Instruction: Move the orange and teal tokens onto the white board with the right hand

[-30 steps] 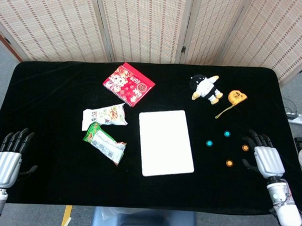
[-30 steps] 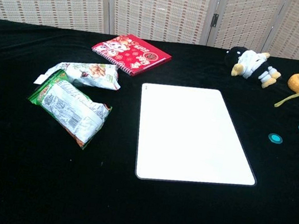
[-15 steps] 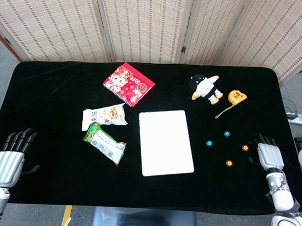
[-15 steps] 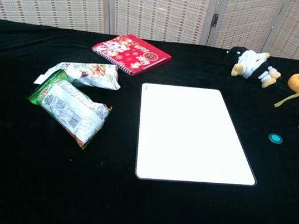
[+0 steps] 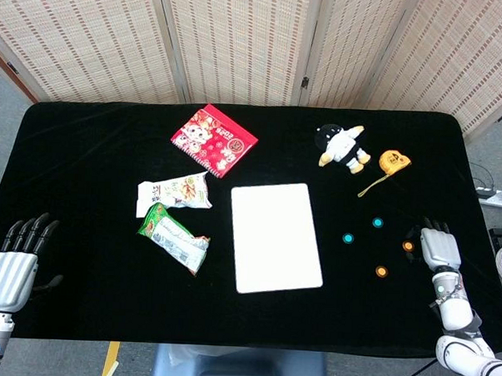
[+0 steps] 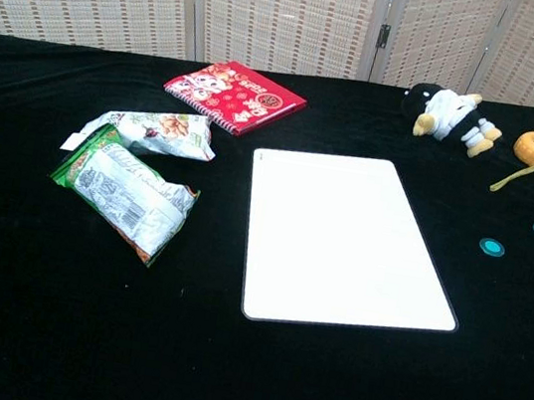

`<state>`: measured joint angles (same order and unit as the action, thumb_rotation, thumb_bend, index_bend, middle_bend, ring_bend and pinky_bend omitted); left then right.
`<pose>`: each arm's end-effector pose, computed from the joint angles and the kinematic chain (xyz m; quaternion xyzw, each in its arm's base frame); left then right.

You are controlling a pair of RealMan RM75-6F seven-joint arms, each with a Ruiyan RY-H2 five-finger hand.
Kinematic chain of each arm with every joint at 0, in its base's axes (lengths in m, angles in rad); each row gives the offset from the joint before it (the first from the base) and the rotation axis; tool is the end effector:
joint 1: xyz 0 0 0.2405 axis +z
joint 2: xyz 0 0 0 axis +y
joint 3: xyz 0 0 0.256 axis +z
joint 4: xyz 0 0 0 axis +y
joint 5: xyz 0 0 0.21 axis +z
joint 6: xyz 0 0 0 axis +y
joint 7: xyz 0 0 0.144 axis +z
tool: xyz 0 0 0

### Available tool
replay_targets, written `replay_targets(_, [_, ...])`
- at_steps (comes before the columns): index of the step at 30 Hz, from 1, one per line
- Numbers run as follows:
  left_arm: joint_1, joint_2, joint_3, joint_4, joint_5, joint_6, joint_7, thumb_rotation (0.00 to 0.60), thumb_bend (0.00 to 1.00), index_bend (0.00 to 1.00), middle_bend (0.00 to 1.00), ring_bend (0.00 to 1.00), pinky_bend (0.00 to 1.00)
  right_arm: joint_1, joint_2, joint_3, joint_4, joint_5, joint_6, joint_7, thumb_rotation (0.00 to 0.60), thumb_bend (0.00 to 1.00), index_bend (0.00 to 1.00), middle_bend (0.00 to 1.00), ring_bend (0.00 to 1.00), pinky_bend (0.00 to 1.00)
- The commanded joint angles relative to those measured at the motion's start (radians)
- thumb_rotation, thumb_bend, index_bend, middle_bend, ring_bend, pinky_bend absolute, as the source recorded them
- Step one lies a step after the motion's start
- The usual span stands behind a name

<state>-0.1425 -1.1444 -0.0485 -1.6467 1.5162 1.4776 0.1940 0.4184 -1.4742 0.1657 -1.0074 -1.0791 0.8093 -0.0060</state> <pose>-0.2891 0.1969 0.1458 -0.6366 -0.3273 -0.3676 0.5937 -0.3875 -0.3139 0.0693 0.5899 -0.5145 0.2191 0.5825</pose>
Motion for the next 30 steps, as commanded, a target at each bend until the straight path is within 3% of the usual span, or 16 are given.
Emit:
replay_targets(1, [0.0, 0.0, 0.0, 0.001, 0.0, 0.0, -0.001, 0.6, 0.22, 0.0, 0.02, 0.05, 0.0, 0.004, -0.012, 0.003, 0.018, 0.004, -0.009, 0.007, 0.6, 0.37, 0.43, 0.13, 0.09, 0.03])
replay_targets(10, [0.0, -0.001, -0.001, 0.007, -0.004, -0.002, -0.008, 0.6, 0.22, 0.0, 0.02, 0.05, 0.0, 0.005, -0.021, 0.006, 0.038, 0.003, -0.013, 0.02, 0.6, 0.37, 0.48, 0.15, 0.1, 0.03])
replay_targets(15, [0.001, 0.0, -0.001, 0.009, -0.007, -0.002, -0.01, 0.6, 0.22, 0.0, 0.02, 0.05, 0.0, -0.008, 0.01, 0.008, -0.019, -0.03, 0.029, 0.043, 0.6, 0.37, 0.5, 0.16, 0.1, 0.03])
replay_targets(24, [0.0, 0.012, -0.006, -0.004, -0.002, 0.005, -0.009, 0.6, 0.22, 0.0, 0.01, 0.05, 0.0, 0.007, 0.158, 0.008, -0.341, -0.177, 0.135, 0.035, 0.6, 0.37, 0.5, 0.17, 0.1, 0.03])
replay_targets(30, [0.004, 0.017, -0.004, -0.011, 0.005, 0.014, -0.011, 0.6, 0.22, 0.0, 0.02, 0.05, 0.0, 0.085, 0.177, 0.01, -0.514, -0.224, 0.099, -0.067, 0.6, 0.37, 0.5, 0.17, 0.1, 0.03])
